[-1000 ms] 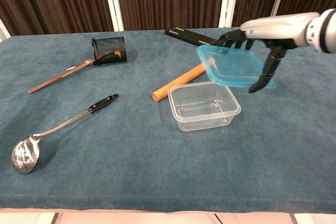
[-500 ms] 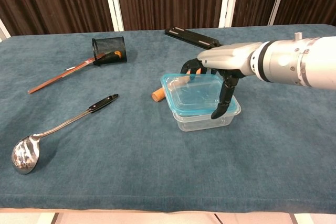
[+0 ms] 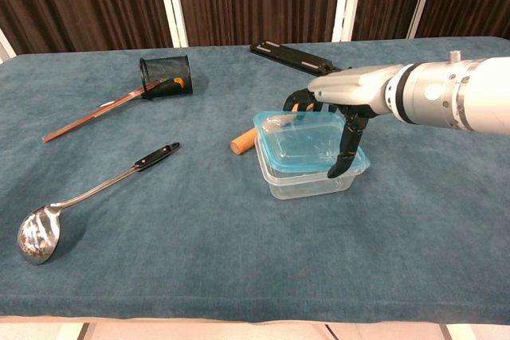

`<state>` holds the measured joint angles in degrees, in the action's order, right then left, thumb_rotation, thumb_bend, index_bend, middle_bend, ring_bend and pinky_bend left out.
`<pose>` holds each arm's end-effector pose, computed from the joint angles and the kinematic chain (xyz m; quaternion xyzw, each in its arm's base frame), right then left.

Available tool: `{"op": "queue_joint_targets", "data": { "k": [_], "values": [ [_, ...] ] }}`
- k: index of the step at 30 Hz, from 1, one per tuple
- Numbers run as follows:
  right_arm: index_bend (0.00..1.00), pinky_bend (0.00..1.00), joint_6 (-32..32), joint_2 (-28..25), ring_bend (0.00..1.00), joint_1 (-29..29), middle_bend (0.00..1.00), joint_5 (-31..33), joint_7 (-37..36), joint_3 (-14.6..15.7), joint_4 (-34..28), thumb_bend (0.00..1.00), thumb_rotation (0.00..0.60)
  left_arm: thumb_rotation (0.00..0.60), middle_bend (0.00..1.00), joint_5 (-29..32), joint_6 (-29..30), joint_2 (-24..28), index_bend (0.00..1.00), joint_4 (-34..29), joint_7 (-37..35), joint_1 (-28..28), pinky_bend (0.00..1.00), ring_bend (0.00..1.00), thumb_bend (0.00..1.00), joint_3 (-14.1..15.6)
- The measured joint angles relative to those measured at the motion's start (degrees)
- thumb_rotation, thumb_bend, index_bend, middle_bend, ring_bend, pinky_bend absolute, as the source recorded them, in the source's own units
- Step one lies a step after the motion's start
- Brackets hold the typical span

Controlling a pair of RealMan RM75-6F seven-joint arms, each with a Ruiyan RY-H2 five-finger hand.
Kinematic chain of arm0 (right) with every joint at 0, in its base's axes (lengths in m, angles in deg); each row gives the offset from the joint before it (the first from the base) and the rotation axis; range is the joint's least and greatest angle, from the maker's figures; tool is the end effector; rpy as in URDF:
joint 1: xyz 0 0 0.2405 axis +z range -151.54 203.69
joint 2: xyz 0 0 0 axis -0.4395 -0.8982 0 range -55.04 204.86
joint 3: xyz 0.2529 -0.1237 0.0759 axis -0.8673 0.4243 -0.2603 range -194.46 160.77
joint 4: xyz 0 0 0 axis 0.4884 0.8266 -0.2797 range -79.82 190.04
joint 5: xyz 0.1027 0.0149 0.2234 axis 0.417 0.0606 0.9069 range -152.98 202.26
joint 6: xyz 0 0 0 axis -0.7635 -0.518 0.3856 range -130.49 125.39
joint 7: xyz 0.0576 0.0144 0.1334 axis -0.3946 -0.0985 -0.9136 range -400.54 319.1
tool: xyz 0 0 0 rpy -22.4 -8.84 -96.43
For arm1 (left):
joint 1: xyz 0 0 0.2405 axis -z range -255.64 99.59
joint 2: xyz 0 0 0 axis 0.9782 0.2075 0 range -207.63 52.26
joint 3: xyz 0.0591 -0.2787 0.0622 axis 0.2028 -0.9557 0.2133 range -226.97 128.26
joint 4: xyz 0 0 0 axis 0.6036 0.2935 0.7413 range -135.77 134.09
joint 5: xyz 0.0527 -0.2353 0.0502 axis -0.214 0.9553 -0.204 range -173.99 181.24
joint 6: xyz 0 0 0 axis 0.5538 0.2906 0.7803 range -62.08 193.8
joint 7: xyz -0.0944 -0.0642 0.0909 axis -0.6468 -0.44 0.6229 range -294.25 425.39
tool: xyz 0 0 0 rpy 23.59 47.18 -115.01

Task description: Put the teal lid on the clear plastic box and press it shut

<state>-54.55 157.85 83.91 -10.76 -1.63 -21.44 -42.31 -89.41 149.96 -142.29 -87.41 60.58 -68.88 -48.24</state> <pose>-0.1227 -0.3720 -0.0541 0.8090 -0.3689 0.2371 0.3914 -0.3568 0.1990 0.1304 -0.6598 -0.3621 -0.3984 0.5243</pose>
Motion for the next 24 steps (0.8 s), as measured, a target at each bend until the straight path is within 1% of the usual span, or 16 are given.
{"op": "queue_joint_targets", "data": {
  "k": [17, 24],
  "values": [
    [0.83, 0.34, 0.21, 2.09, 0.43, 0.8, 0.51, 0.32, -0.66, 0.68, 2.72, 0.12, 0.6, 0.6, 0.0, 0.27, -0.11, 0.02, 0.0, 0.05, -0.11, -0.02, 0.01, 0.0, 0.41, -0.09],
    [0.83, 0.34, 0.38, 3.1, 0.43, 1.4, 0.51, 1.36, -0.4, 0.75, 4.02, 0.12, 0.6, 0.6, 0.0, 0.38, -0.28, 0.06, 0.0, 0.04, -0.2, 0.06, 0.01, 0.0, 0.41, -0.14]
  ]
}}
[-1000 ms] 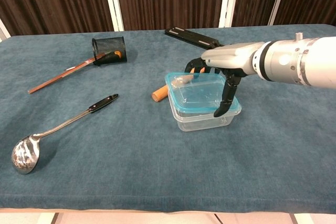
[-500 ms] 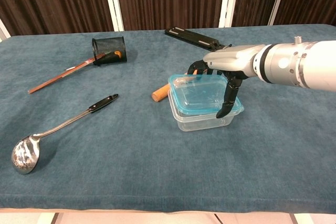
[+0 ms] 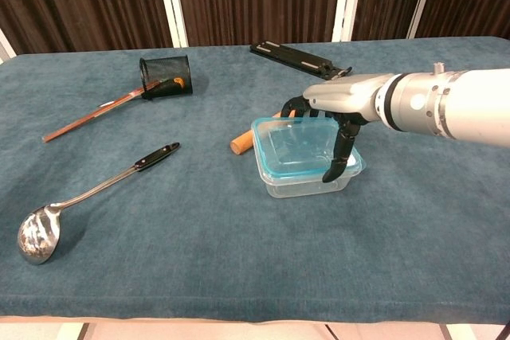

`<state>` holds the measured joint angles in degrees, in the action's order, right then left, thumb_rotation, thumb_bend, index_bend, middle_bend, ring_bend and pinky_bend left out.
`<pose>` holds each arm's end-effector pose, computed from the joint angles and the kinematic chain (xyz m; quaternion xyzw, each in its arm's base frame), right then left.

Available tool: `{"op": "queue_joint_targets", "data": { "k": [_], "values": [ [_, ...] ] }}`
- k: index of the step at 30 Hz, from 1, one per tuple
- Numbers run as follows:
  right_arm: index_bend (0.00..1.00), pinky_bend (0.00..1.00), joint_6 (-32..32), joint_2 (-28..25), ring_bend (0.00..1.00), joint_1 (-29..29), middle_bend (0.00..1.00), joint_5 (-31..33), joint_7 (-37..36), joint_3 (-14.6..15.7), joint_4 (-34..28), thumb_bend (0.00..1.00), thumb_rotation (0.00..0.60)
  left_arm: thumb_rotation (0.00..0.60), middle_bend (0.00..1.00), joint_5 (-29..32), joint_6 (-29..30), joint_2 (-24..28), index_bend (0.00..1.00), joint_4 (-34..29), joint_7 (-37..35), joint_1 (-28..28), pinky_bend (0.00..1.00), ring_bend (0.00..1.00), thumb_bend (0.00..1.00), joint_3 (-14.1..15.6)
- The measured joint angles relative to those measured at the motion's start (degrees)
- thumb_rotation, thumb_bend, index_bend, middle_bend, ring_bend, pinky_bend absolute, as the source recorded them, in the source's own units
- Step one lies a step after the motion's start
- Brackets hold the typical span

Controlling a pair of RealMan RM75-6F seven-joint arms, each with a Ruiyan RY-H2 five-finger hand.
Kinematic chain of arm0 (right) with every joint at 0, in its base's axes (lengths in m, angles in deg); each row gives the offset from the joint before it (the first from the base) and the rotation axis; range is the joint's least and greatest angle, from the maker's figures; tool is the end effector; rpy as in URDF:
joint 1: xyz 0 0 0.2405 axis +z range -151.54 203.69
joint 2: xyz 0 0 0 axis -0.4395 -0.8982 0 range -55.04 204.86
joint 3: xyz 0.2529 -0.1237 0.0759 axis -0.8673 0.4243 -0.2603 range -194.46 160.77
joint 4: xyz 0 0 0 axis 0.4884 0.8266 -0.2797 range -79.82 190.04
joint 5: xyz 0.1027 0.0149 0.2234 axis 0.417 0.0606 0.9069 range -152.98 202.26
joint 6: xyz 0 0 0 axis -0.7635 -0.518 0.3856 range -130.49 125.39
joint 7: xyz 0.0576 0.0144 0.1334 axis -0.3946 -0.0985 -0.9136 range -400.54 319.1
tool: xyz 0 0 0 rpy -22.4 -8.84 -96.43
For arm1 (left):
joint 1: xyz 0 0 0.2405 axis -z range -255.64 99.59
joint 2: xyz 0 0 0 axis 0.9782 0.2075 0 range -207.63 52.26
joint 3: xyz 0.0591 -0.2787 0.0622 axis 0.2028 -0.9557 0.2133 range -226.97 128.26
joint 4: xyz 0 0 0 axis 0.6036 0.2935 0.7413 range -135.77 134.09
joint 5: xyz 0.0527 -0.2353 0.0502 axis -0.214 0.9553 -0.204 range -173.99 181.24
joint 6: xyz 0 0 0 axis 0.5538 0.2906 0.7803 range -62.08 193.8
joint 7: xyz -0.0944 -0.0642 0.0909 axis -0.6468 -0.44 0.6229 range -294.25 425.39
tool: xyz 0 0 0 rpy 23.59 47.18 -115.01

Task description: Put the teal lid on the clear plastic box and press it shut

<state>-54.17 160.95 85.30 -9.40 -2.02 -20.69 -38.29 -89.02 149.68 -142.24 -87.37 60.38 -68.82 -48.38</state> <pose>-0.1242 -0.3784 -0.0704 0.8091 -0.3703 0.2297 0.3942 -0.3578 0.2002 0.1310 -0.6580 -0.3646 -0.3974 0.5256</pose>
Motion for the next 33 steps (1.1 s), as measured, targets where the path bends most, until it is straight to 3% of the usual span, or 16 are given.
{"op": "queue_joint_targets", "data": {
  "k": [18, 33],
  "values": [
    [0.83, 0.34, -0.5, 0.11, 0.43, 0.05, 0.51, -0.06, 0.12, 0.81, -0.13, 0.12, 0.6, 0.6, 0.0, -0.13, 0.33, 0.13, 0.0, 0.11, -0.53, -0.1, 0.01, 0.0, 0.41, -0.05],
    [0.83, 0.34, 0.57, 0.03, 0.43, -1.35, 0.51, -2.25, -3.94, 0.35, 1.26, 0.12, 0.6, 0.6, 0.0, -0.08, 0.28, 0.11, 0.0, 0.11, -0.47, -0.07, 0.01, 0.0, 0.41, -0.1]
  ]
}}
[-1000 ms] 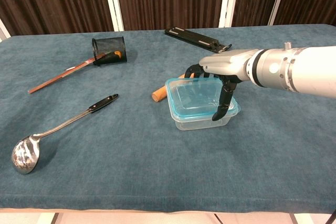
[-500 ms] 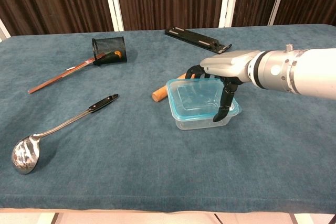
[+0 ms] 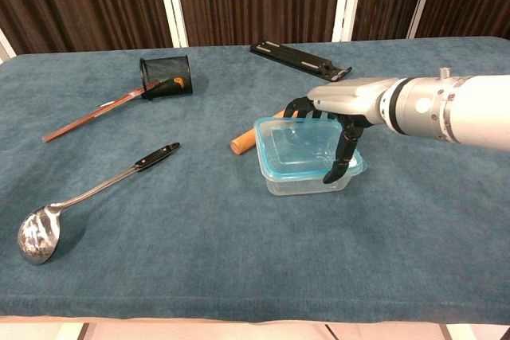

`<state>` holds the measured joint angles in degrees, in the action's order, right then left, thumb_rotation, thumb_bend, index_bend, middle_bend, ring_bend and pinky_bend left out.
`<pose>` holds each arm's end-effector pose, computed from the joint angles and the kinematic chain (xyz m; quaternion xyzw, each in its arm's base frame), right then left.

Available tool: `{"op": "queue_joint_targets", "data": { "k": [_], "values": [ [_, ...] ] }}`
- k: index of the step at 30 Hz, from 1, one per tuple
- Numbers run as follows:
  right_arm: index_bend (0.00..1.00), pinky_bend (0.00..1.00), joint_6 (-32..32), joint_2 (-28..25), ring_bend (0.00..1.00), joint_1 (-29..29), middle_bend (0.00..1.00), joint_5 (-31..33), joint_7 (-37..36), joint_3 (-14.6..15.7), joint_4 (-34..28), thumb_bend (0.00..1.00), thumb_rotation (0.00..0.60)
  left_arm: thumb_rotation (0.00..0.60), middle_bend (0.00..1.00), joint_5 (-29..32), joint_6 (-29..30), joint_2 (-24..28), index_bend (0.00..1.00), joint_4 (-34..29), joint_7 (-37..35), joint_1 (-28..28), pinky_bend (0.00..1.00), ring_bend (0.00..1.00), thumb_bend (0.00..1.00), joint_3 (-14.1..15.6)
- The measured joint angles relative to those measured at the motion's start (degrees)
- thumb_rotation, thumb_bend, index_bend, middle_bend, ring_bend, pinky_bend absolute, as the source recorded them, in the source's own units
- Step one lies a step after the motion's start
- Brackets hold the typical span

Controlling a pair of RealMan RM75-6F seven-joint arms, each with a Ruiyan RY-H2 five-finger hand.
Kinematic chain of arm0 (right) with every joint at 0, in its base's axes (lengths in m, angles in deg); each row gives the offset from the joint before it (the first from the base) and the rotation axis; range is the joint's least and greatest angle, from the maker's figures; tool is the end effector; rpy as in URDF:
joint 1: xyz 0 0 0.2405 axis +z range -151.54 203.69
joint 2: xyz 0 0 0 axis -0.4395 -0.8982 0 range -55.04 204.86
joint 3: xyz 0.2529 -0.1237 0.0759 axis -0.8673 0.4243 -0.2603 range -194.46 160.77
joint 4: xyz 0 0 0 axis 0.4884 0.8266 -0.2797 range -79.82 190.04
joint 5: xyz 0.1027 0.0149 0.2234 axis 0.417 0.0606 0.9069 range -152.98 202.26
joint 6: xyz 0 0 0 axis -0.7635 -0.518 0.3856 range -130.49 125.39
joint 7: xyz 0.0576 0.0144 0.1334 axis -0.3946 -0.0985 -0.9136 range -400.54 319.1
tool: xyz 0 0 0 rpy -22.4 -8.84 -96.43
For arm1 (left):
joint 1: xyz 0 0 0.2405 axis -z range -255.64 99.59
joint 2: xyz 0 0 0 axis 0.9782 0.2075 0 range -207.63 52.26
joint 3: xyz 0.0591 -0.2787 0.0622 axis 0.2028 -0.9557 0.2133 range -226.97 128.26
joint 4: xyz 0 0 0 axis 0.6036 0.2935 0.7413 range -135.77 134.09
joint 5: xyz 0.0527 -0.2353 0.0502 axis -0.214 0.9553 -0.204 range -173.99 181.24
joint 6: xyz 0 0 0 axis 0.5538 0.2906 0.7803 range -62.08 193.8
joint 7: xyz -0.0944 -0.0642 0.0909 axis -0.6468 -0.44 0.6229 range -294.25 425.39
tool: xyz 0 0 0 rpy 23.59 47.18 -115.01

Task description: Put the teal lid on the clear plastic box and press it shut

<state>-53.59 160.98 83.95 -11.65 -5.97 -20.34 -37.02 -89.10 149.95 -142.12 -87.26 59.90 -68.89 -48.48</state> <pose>-0.1344 -0.3793 -0.0699 0.7996 -0.3878 0.2397 0.3909 -0.3580 0.2003 0.1328 -0.6561 -0.3644 -0.4004 0.5257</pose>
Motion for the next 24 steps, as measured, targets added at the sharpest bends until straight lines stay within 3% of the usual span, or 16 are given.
{"op": "queue_joint_targets", "data": {
  "k": [24],
  "values": [
    [0.83, 0.34, 1.71, -0.85, 0.43, -1.61, 0.51, -2.93, -3.62, -0.34, 1.21, 0.12, 0.6, 0.6, 0.0, 0.06, -0.22, -0.06, 0.0, -0.06, 0.19, 0.1, 0.01, 0.0, 0.41, 0.0]
  ]
}}
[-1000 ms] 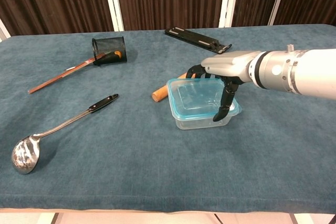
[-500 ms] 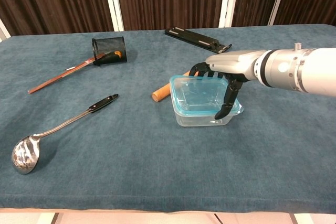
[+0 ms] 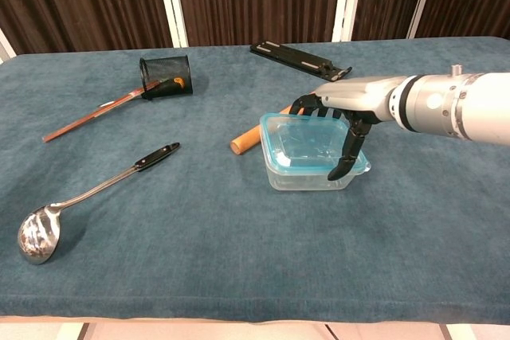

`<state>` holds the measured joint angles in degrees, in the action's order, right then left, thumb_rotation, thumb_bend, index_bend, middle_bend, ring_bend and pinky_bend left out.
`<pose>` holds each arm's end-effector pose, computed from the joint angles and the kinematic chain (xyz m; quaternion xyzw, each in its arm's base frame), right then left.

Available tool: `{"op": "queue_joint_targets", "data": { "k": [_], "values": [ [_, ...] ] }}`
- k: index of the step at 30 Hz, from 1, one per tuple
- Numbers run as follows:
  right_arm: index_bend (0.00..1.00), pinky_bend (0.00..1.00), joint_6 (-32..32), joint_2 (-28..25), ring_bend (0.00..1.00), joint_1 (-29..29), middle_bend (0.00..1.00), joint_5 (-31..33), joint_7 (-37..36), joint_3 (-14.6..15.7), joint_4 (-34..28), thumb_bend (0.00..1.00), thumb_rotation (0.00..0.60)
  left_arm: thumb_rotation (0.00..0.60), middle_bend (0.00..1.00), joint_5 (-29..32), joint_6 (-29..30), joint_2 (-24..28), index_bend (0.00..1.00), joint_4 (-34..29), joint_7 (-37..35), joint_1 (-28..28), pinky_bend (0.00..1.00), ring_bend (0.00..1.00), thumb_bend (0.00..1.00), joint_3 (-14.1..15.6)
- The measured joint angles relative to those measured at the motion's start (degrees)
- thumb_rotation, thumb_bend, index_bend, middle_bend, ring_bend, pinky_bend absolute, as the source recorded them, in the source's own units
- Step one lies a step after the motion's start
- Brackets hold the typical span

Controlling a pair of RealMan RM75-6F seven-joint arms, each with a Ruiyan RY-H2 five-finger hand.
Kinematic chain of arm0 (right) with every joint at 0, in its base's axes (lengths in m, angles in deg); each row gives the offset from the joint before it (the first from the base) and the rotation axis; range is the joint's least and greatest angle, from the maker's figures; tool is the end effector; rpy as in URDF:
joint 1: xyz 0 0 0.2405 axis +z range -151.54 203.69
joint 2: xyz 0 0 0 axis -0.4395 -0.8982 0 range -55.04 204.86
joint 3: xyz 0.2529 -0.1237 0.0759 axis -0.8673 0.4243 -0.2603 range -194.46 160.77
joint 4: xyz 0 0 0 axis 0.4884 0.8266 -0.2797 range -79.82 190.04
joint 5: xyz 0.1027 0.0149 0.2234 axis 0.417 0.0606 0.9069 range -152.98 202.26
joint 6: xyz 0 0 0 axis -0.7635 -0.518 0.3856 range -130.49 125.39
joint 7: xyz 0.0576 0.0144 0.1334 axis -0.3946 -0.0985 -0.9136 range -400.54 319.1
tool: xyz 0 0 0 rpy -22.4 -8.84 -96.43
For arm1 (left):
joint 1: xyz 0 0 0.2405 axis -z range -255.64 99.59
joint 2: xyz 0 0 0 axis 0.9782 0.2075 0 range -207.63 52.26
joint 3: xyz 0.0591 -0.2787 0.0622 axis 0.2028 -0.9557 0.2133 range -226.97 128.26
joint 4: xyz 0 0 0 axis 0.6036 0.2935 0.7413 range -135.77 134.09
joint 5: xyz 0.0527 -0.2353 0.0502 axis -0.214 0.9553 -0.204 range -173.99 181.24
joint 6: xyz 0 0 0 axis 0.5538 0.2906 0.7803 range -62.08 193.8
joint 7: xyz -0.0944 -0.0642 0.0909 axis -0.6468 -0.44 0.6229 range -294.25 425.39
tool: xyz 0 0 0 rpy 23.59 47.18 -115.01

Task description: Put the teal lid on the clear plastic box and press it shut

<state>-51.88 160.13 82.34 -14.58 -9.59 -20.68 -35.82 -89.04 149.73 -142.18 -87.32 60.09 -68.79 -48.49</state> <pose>-0.1442 -0.3831 -0.0647 0.7932 -0.3993 0.2490 0.3864 -0.3577 0.2009 0.1318 -0.6570 -0.3646 -0.3992 0.5253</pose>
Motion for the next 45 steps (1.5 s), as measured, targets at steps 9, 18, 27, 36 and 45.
{"op": "queue_joint_targets", "data": {
  "k": [9, 18, 27, 36, 45],
  "values": [
    [0.82, 0.34, -0.51, 0.29, 0.43, 0.8, 0.51, 0.84, 2.37, 0.15, -0.28, 0.12, 0.6, 0.6, 0.0, -0.07, -0.09, 0.01, 0.0, -0.06, 0.08, 0.05, 0.01, 0.0, 0.41, 0.05],
    [0.81, 0.34, -3.0, 2.08, 0.43, 2.75, 0.51, 5.22, 8.51, 0.99, -0.88, 0.12, 0.6, 0.6, 0.0, -0.21, 0.35, 0.2, 0.0, 0.04, -0.56, -0.1, 0.01, 0.0, 0.41, 0.04],
    [0.81, 0.34, -4.24, 3.59, 0.43, 3.64, 0.51, 6.98, 11.32, 1.53, -0.67, 0.12, 0.6, 0.6, 0.0, -0.3, 0.65, 0.33, 0.0, 0.12, -0.99, -0.22, 0.01, 0.0, 0.41, 0.04],
    [0.79, 0.34, -5.31, 3.97, 0.42, 4.08, 0.51, 8.2, 13.24, 1.63, -0.94, 0.12, 0.6, 0.6, 0.0, -0.32, 0.75, 0.43, 0.0, 0.21, -1.39, -0.26, 0.01, 0.0, 0.41, 0.02],
    [0.74, 0.34, -6.33, 3.81, 0.4, 4.85, 0.51, 9.76, 15.56, 1.54, -2.06, 0.12, 0.6, 0.6, 0.0, -0.34, 0.95, 0.51, 0.0, 0.22, -1.63, -0.34, 0.01, 0.0, 0.41, -0.01]
  ]
}}
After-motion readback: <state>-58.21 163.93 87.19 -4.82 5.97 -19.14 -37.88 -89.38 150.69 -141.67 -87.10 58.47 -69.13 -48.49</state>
